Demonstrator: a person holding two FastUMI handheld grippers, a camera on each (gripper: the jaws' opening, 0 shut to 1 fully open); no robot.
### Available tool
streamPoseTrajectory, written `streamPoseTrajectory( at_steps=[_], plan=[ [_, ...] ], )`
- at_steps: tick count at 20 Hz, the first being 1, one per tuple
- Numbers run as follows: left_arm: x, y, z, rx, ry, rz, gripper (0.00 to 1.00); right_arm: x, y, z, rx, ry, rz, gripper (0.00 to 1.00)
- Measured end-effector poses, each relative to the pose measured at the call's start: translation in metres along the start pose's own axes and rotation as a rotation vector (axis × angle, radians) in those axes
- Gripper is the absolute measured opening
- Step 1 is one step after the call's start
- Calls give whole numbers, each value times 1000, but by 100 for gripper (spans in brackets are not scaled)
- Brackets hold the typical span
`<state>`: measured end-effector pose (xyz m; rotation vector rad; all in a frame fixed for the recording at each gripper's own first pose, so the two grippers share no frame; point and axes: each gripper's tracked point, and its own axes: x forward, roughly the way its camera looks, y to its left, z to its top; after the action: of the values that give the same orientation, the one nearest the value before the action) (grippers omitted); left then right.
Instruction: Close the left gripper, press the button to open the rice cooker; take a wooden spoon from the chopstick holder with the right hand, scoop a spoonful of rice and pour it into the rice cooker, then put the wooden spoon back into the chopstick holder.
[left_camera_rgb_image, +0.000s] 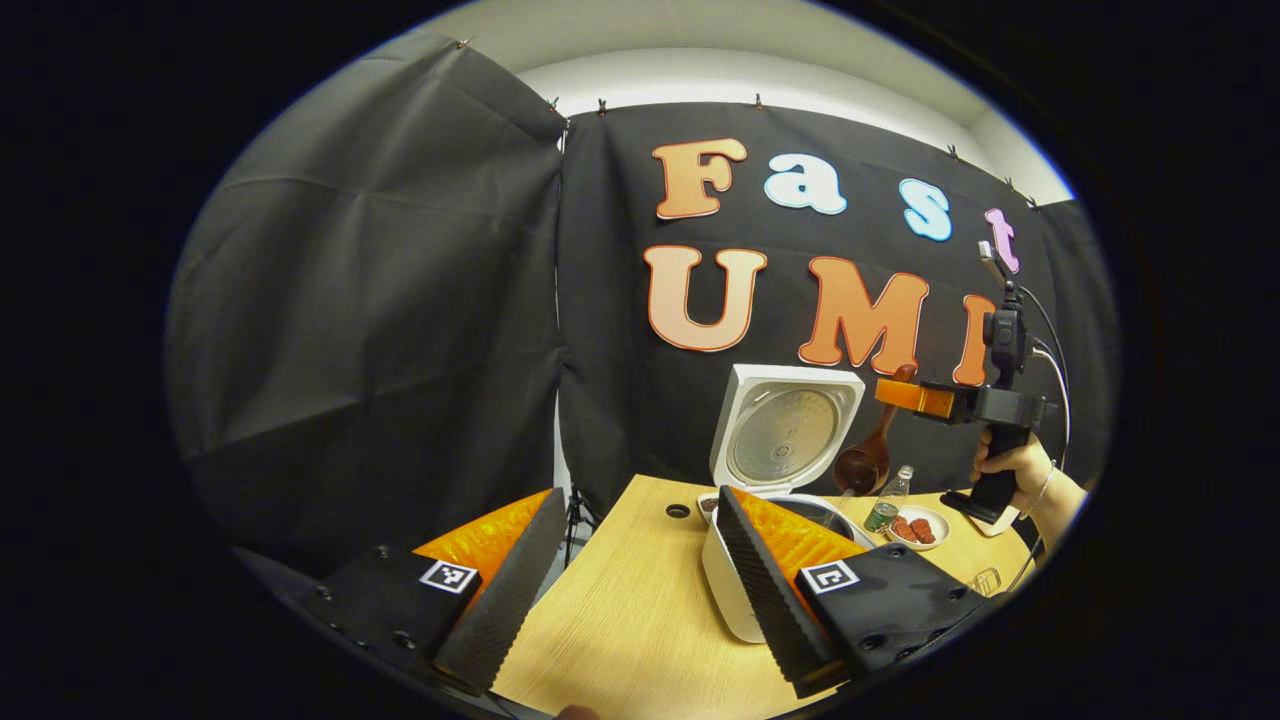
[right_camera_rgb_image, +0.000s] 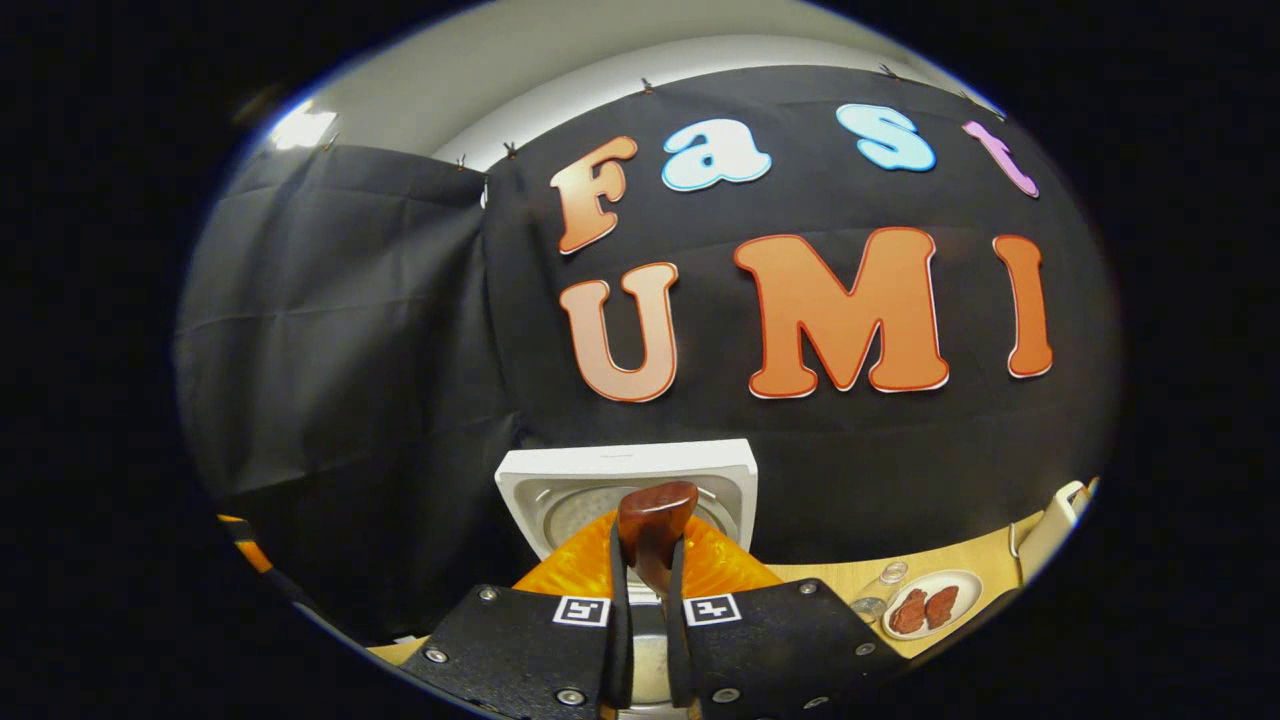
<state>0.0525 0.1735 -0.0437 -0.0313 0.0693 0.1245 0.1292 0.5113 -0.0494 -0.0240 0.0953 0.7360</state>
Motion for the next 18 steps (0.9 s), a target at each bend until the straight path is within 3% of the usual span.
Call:
streamPoseTrajectory(
  at_steps=[3, 9, 10, 11, 15, 16, 18],
  plan=[
    [-4, 4, 0, -4, -5, 12, 100, -2, 4, -5, -17, 8, 16, 13],
    [-10, 2, 5, -25, -24, 11, 100, -16, -15, 9, 114, -12, -8, 13],
    [-10, 3, 7, -28, -29, 14, 100, -22, -18, 14, 123, -18, -10, 8],
    [-12, 2, 10, -31, -37, 13, 100, -28, -22, 17, 128, -20, -12, 13],
    [-17, -6, 19, -8, -64, 3, 100, -67, -63, 24, 169, -38, -67, 13],
    [-19, -9, 22, -8, -68, -8, 100, -79, -75, 24, 182, -41, -86, 8],
    [-22, -15, 26, -8, -78, -17, 100, -108, -100, 22, 198, -40, -134, 13]
  ],
)
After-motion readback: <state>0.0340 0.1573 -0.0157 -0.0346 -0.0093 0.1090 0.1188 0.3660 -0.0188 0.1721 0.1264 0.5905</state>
